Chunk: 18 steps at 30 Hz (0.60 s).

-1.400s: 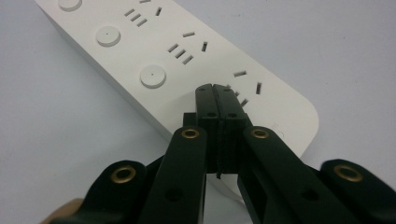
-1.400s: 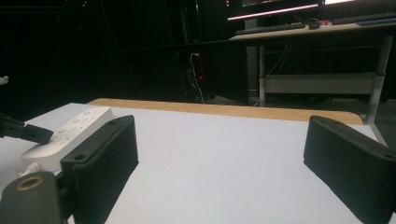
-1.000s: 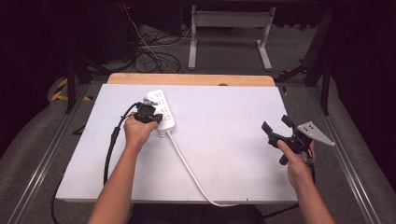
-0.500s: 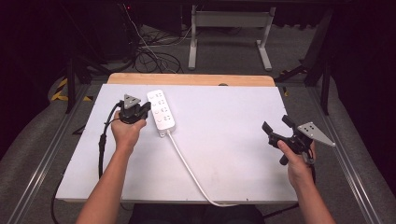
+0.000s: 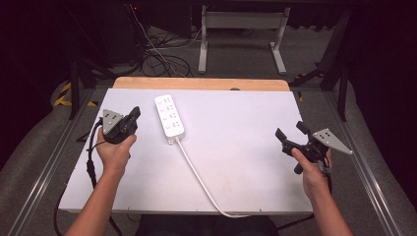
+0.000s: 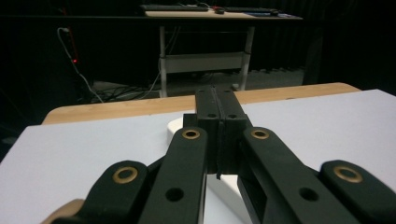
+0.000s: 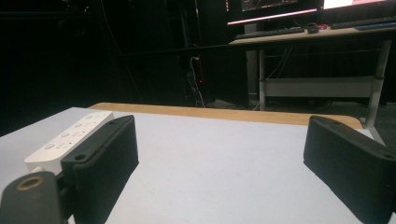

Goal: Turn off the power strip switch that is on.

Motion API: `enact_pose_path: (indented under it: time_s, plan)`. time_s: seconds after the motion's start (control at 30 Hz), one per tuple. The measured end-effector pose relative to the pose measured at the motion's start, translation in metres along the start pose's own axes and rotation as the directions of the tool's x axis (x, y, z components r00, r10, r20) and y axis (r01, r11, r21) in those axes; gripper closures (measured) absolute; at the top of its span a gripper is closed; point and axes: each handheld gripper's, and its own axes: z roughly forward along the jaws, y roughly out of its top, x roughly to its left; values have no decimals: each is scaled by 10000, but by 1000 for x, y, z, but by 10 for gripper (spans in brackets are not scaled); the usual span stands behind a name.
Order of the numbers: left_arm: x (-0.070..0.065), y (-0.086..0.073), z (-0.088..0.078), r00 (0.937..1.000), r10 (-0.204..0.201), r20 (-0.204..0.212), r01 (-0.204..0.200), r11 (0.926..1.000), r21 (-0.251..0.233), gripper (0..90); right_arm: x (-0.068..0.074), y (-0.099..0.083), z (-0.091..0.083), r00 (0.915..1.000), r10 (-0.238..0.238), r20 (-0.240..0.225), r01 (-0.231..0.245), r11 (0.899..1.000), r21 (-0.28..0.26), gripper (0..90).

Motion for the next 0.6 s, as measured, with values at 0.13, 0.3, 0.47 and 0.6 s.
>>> enact_pose_path:
  time_s: [0.13, 0.3, 0.47, 0.6]
  plan:
    - [10, -7, -17, 9989, -334, -322, 325, 9990, -291, 900, 3, 0, 0, 10000, -89, -38, 89, 10000, 4, 103]
    - [12, -17, -38, 9982, -177, -569, 153, 9990, -410, 900, 4, 0, 0, 10000, -58, -39, 58, 10000, 3, 102]
    - [9, -18, -61, 9947, -364, -958, 281, 9958, -867, 900, 4, 2, -3, 9999, -97, -45, 97, 9999, -62, 103]
    - [6, -21, -67, 9925, -103, -1219, -4, 9961, -879, 900, 3, 0, -4, 10000, -87, -21, 87, 10000, -13, 103]
